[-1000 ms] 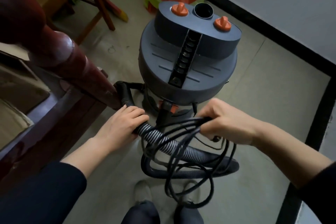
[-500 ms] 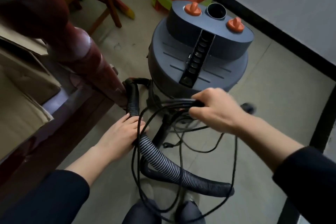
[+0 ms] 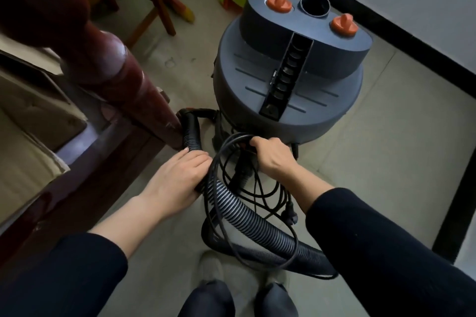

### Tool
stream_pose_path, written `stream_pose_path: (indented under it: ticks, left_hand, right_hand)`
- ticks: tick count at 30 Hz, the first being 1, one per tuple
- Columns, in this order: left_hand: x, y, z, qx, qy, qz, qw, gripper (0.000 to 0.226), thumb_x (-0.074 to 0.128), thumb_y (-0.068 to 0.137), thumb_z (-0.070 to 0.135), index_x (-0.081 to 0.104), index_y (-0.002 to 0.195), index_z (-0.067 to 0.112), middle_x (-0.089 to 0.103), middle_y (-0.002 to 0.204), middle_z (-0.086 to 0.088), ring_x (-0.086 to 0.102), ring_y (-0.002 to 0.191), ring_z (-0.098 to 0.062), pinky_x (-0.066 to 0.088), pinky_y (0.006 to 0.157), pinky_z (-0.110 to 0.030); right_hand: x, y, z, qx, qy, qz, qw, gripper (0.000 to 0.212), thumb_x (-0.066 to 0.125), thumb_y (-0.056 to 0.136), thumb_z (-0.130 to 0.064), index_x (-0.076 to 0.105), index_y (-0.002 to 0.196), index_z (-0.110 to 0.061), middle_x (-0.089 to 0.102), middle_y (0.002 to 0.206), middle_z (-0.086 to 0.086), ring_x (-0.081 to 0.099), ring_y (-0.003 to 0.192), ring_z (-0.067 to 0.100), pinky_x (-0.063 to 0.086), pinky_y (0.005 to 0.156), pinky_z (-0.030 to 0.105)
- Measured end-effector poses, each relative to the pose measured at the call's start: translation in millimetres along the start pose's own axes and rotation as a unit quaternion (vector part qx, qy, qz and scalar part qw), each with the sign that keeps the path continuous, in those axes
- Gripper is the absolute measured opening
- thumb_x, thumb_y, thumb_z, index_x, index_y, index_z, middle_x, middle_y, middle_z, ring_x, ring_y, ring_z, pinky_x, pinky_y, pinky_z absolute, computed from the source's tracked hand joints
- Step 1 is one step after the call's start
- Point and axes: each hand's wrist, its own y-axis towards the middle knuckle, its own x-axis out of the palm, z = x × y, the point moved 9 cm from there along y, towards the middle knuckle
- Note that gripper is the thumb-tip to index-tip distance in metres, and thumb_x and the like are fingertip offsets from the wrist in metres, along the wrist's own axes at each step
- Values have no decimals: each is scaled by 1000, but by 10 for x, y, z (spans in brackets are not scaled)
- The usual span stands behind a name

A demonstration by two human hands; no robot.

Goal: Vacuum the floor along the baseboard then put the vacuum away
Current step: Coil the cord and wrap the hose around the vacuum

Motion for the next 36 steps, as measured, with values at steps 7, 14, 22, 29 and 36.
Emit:
stream_pose_path:
  ticks: [7, 14, 22, 29, 36]
  left_hand:
    - [-64, 19, -5, -14, -12, -1, 1000, 80, 76, 61, 2, 44, 134, 9, 65, 108, -2, 58, 106, -18, 38, 103, -34]
    - [75, 264, 304, 94, 70, -96, 988, 82, 73, 59, 5, 52, 138, 12, 61, 93, -3, 61, 95, -27, 49, 97, -44]
    - [304, 427, 239, 39, 42, -157, 986, 45, 66, 71, 5, 61, 114, 16, 60, 96, -2, 56, 100, -26, 40, 102, -41]
    - [319, 441, 292, 13, 23, -161, 987, 42, 63, 69, 3, 61, 109, 13, 59, 93, -5, 55, 96, -29, 45, 92, -39]
    - [281, 437, 363, -33, 12, -158, 987, 42, 60, 80, 13, 55, 121, 19, 58, 106, 0, 48, 108, -21, 35, 91, -25]
  right_hand:
    - [-42, -6, 292, 109, 119, -43, 986, 27, 33, 97, -25, 55, 87, -13, 48, 107, 12, 45, 84, 25, 40, 75, 35]
    - [-82, 47, 294, 67, 72, -33, 995, 32, 42, 98, -17, 58, 121, -3, 59, 124, 21, 54, 114, 36, 46, 93, 39]
    - [-191, -605, 410, -147, -28, 167, 975, 39, 55, 86, -40, 53, 112, -11, 54, 109, 4, 51, 103, 24, 44, 85, 39]
    - [544, -1027, 145, -143, -202, 138, 959, 99, 61, 53, -77, 54, 121, -5, 58, 106, 6, 59, 93, 27, 51, 75, 44]
    - [630, -920, 177, -67, -229, 188, 953, 99, 82, 47, -53, 50, 123, 2, 59, 102, 13, 58, 90, 31, 48, 84, 55]
